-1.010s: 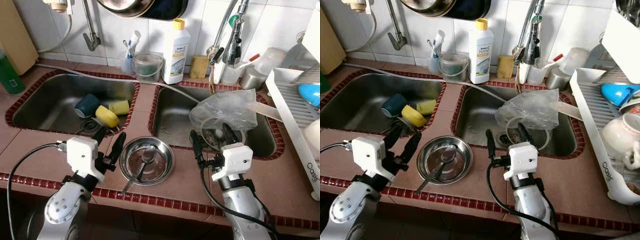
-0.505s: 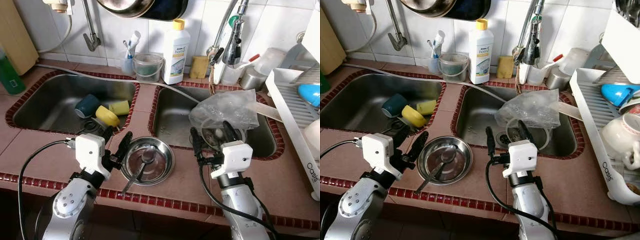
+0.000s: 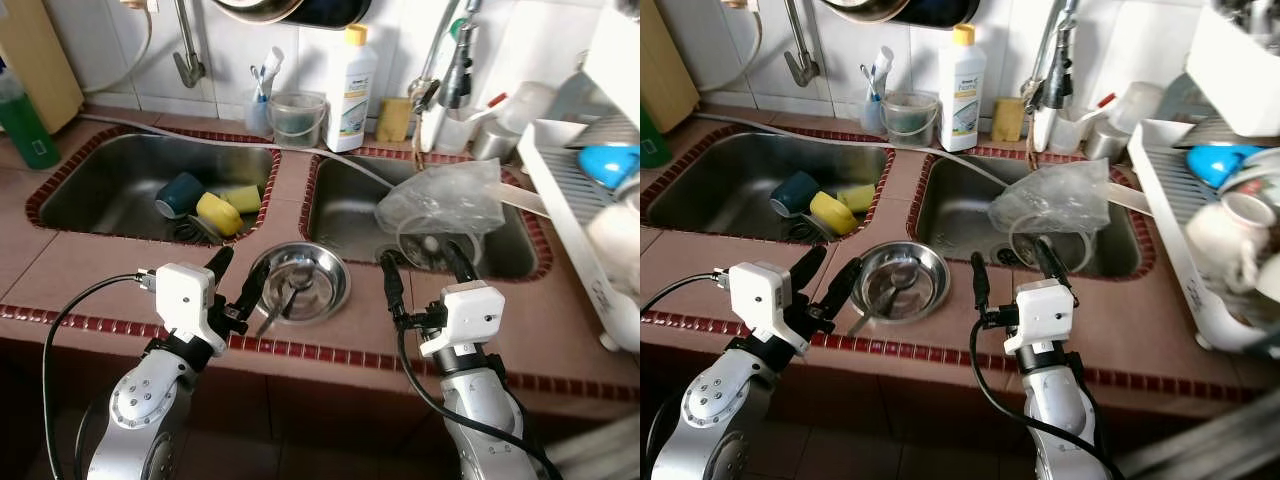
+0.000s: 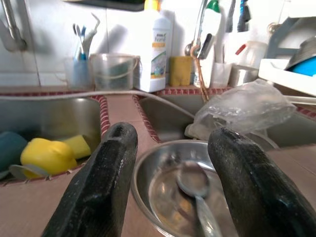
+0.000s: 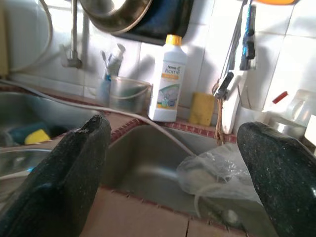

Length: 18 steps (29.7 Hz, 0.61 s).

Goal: Kitchen organization

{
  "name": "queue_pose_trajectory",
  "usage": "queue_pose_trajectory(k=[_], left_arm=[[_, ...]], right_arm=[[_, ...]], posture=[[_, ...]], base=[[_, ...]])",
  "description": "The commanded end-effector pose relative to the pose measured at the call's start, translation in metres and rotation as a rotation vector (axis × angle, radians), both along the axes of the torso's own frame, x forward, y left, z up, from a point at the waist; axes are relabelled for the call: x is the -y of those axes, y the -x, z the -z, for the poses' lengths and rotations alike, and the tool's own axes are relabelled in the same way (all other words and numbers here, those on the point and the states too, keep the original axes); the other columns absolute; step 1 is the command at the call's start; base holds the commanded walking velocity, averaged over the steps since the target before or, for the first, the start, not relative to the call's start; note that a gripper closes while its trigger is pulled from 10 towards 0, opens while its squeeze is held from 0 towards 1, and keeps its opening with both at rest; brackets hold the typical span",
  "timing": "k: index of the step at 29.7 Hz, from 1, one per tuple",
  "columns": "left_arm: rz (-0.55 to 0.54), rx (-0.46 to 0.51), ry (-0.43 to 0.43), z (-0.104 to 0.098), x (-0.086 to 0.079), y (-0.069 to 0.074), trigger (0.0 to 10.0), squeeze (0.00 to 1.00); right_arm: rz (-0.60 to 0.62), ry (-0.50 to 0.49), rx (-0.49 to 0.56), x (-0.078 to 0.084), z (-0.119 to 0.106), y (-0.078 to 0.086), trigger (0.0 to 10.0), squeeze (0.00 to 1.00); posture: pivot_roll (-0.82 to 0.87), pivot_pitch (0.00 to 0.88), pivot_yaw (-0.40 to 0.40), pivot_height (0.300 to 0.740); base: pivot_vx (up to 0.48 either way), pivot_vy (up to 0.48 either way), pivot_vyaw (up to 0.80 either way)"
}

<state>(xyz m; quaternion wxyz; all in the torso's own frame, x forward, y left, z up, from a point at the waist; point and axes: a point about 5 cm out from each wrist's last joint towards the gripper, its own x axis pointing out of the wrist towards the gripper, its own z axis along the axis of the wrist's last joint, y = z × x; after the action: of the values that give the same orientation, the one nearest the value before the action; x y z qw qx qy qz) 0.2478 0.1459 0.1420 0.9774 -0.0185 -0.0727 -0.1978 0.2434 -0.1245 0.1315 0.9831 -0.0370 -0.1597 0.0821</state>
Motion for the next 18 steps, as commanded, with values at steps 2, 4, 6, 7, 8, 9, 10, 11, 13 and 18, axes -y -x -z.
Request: queue_pose_trajectory(k=[2, 4, 6, 7, 8, 9, 10, 11, 13, 18], left_arm=[[-0.010, -0.009, 0.000, 0.003, 0.000, 0.001, 10.0, 0.00], [-0.011, -0.009, -0.001, 0.003, 0.000, 0.001, 10.0, 0.00], [-0.009, -0.009, -0.002, 0.003, 0.001, 0.001, 10.0, 0.00], [-0.004, -0.009, -0.002, 0.003, 0.001, 0.001, 10.0, 0.00], [-0.003, -0.008, -0.006, 0.003, 0.001, 0.000, 10.0, 0.00], [-0.003, -0.009, -0.009, 0.004, 0.001, 0.000, 10.0, 0.00], [-0.003, -0.011, -0.009, 0.004, 0.001, 0.000, 10.0, 0.00], [-0.003, -0.012, -0.018, 0.005, 0.001, 0.000, 10.0, 0.00], [0.010, -0.019, -0.032, 0.007, 0.002, 0.001, 10.0, 0.00], [0.031, -0.026, -0.076, 0.014, 0.007, 0.004, 10.0, 0.00]], right_arm=[[0.005, 0.007, 0.011, 0.002, -0.004, -0.002, 10.0, 0.00], [0.004, 0.008, 0.011, 0.001, -0.004, -0.002, 10.0, 0.00], [0.003, 0.009, 0.011, 0.001, -0.003, -0.002, 10.0, 0.00], [0.003, 0.010, 0.011, 0.001, -0.003, -0.002, 10.0, 0.00], [0.003, 0.009, 0.011, 0.001, -0.003, -0.002, 10.0, 0.00], [0.003, 0.009, 0.011, 0.001, -0.003, -0.002, 10.0, 0.00], [0.004, 0.009, 0.011, 0.001, -0.003, -0.002, 10.0, 0.00], [0.004, 0.009, 0.011, 0.001, -0.003, -0.002, 10.0, 0.00], [0.003, 0.009, 0.009, 0.001, -0.003, -0.002, 10.0, 0.00], [0.004, 0.012, -0.006, 0.002, 0.001, 0.000, 10.0, 0.00]], posture=[[-0.07, 0.045, -0.007, 0.740], [-0.07, 0.045, -0.007, 0.740], [-0.07, 0.045, -0.007, 0.740], [-0.07, 0.045, -0.007, 0.740], [-0.07, 0.045, -0.007, 0.740], [-0.07, 0.047, -0.007, 0.740], [-0.07, 0.047, -0.007, 0.740], [-0.07, 0.049, -0.008, 0.740], [-0.07, 0.051, -0.007, 0.740], [-0.07, 0.063, -0.004, 0.740]], base=[[0.000, 0.000, 0.00], [0.000, 0.000, 0.00], [0.000, 0.000, 0.00], [0.000, 0.000, 0.00], [0.000, 0.000, 0.00], [0.000, 0.000, 0.00], [0.000, 0.000, 0.00], [0.000, 0.000, 0.00], [0.000, 0.000, 0.00], [0.000, 0.000, 0.00]])
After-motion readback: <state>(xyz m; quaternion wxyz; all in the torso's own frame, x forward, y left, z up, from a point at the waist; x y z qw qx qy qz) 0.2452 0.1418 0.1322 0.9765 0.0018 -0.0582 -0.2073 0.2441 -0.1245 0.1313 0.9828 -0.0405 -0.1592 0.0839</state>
